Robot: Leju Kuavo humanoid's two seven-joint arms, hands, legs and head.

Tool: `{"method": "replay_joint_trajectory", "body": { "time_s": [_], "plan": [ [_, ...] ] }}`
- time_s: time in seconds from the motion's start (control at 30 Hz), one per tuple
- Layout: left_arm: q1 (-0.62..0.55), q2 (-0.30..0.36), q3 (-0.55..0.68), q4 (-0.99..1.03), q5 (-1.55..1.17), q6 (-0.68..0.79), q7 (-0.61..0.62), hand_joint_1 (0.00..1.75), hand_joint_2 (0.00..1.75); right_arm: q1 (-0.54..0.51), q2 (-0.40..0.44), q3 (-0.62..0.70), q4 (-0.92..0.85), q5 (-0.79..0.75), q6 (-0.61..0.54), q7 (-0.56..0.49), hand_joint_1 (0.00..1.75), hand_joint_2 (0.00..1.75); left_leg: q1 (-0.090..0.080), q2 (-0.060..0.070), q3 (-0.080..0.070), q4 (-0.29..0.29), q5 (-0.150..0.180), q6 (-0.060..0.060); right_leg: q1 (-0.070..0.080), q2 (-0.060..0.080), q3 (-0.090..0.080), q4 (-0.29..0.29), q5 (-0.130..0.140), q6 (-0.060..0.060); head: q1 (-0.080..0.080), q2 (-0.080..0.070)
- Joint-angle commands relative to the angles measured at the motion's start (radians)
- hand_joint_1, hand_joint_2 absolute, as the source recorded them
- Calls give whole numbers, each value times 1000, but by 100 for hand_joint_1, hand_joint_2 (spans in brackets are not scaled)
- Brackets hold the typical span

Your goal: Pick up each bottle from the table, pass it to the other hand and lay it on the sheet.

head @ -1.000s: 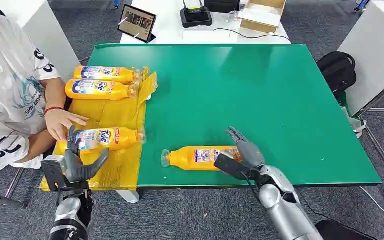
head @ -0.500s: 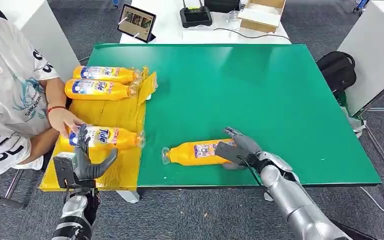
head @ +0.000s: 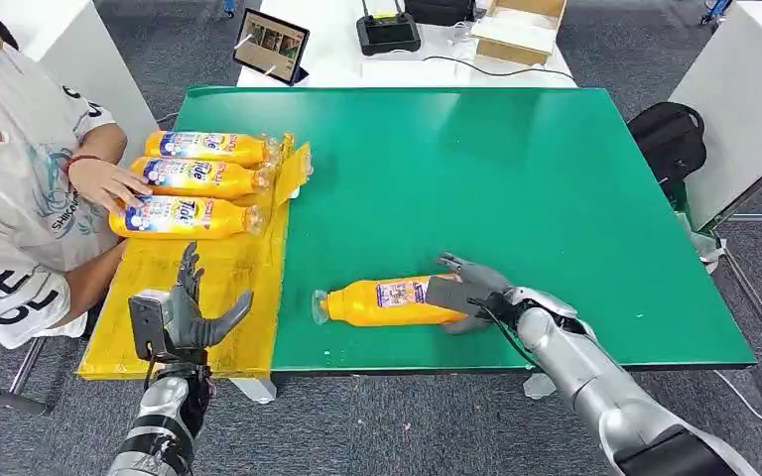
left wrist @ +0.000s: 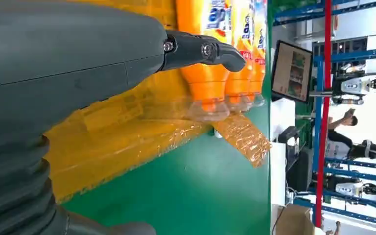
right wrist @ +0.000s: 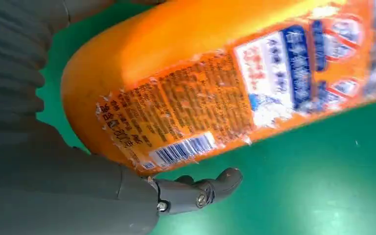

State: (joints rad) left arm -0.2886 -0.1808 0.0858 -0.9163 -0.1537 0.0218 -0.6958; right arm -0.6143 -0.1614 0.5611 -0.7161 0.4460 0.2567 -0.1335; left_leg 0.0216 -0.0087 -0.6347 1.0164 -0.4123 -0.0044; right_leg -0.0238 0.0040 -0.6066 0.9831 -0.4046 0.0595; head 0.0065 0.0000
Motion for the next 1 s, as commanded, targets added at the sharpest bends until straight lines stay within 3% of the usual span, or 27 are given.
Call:
{"method": "replay_joint_trajectory", "body": {
  "time_s": [0.03, 0.13, 0.3, 0.57, 0.77, 0.87, 1.0],
  "plan": [
    [-53, 10, -15, 111, 16, -10, 11, 0, 175, -29, 10, 110, 116, -4, -15, -6, 143, 175, 0, 0, 5, -1, -1, 1, 1, -1, 5, -1, -1, -3, 0, 0],
    [-53, 10, -15, 111, 16, -10, 11, 0, 175, -29, 10, 110, 116, -4, -15, -6, 143, 175, 0, 0, 5, -1, -1, 1, 1, -1, 5, -1, -1, -3, 0, 0],
    [-55, 8, -16, 119, 25, -18, 19, 0, 175, -16, 19, 113, 118, -8, -38, -11, 175, 175, 0, 0, 4, -1, -1, 1, 1, 0, 4, -1, -1, -2, 0, 0],
    [-55, 8, -17, 119, 26, -19, 20, 0, 175, -11, 22, 114, 117, -7, -42, -11, 175, 175, 0, 0, 5, -1, -1, 1, 1, 0, 5, -1, -1, -2, 0, 0],
    [-45, 8, -20, 109, 27, -25, 23, 0, 175, 34, 34, 65, 64, -20, -109, -44, 175, 175, 0, 0, 5, -1, -1, 1, 1, 0, 5, -2, -1, -2, 0, 0],
    [-17, -1, -8, 75, 33, -25, 41, 0, 175, 153, 75, -65, -110, -45, -274, -96, 175, 175, 1, 0, 6, -2, -1, 1, 1, 1, 6, -2, -1, -3, 0, 0],
    [34, -27, -6, 5, 59, -46, 75, 0, 175, 386, 200, -307, -543, -52, -508, -184, 175, 175, 1, 2, 4, -1, -2, 0, 2, 3, 4, -1, -1, -2, 0, 0]
  ]
}}
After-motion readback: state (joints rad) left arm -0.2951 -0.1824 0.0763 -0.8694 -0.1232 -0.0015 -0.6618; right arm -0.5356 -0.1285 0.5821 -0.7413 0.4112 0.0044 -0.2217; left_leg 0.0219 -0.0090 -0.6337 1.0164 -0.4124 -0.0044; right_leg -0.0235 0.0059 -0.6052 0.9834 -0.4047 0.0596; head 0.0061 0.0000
